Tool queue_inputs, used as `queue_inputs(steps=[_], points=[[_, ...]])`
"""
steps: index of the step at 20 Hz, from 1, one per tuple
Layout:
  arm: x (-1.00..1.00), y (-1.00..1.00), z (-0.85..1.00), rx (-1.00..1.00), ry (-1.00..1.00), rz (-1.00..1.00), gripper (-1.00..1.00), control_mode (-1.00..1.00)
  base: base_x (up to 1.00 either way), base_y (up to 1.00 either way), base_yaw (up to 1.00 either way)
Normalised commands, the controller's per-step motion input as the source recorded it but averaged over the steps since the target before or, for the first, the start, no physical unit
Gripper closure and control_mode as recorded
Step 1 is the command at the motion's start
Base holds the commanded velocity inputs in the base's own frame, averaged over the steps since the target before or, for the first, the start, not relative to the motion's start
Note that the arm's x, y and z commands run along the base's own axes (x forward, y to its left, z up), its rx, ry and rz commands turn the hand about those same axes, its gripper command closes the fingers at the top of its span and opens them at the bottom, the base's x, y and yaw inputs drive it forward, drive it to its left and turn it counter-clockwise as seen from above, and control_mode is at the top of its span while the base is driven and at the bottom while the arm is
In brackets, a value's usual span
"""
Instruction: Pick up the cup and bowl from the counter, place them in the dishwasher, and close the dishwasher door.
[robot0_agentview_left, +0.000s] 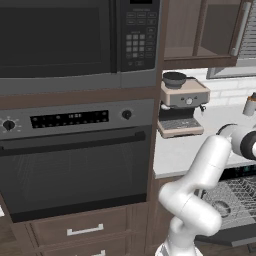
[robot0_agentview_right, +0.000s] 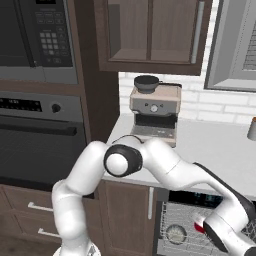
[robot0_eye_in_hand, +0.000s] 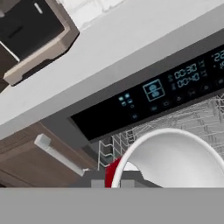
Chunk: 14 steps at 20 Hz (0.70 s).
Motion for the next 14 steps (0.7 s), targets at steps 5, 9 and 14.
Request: queue_inputs(steps=[5, 9, 14], points=[[0.13, 0.56, -0.36, 0.00, 0.00, 0.00, 1.00, -1.00, 0.00, 0.00, 0.00], [0.17, 0.55, -0.36, 0.00, 0.00, 0.00, 1.00, -1.00, 0.00, 0.00, 0.00], [0.25, 0.25, -0.16, 0.00, 0.00, 0.00, 1.00, -1.00, 0.00, 0.00, 0.00]])
